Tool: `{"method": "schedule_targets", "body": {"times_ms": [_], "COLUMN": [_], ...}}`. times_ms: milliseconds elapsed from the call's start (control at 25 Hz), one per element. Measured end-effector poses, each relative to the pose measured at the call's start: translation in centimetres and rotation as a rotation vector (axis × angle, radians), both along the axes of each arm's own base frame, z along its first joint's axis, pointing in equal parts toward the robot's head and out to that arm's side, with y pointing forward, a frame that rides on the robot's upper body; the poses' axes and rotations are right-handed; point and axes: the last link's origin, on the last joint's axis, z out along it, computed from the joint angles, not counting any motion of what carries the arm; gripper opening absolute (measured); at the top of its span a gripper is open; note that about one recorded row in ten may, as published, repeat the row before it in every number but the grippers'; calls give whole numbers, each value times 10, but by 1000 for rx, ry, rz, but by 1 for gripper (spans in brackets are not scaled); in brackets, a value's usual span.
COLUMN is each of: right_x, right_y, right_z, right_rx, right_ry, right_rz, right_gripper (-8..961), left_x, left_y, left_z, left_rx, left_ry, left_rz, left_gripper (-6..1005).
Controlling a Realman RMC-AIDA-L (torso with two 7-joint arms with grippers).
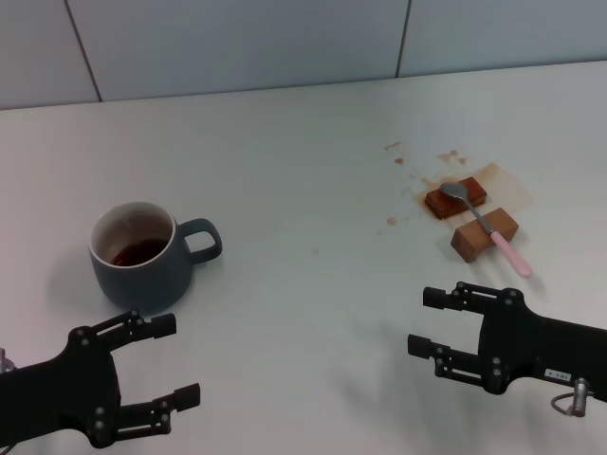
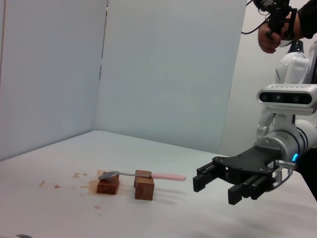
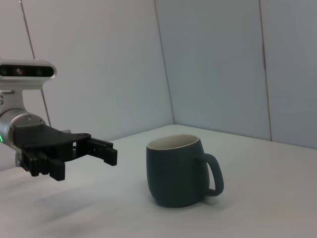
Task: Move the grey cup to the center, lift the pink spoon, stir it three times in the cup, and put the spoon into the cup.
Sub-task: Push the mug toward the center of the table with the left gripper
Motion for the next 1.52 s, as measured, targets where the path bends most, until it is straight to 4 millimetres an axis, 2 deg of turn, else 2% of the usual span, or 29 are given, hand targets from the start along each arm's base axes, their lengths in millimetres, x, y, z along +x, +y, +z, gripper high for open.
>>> {"method": "schedule_targets", "body": {"times_ms": [640, 1080, 1280, 1520], "right_x": [0, 0, 0, -1], "right_y": [0, 0, 0, 2], "right_z": [0, 0, 0, 0], "right_rx": [0, 2, 3, 5], "right_ry": [1, 3, 3, 5], "right_rz": [-1, -2, -2, 1], "right_gripper": [641, 640, 640, 640], "left_x": [1, -2, -1, 0], "left_y": [1, 3, 4, 5], "left_z": [0, 1, -2, -2], "left_rx": [1, 56, 51, 48], "left_ry": [2, 16, 22, 20], "left_rz": [-2, -10, -11, -11], "left_gripper": [859, 703, 590, 237]}}
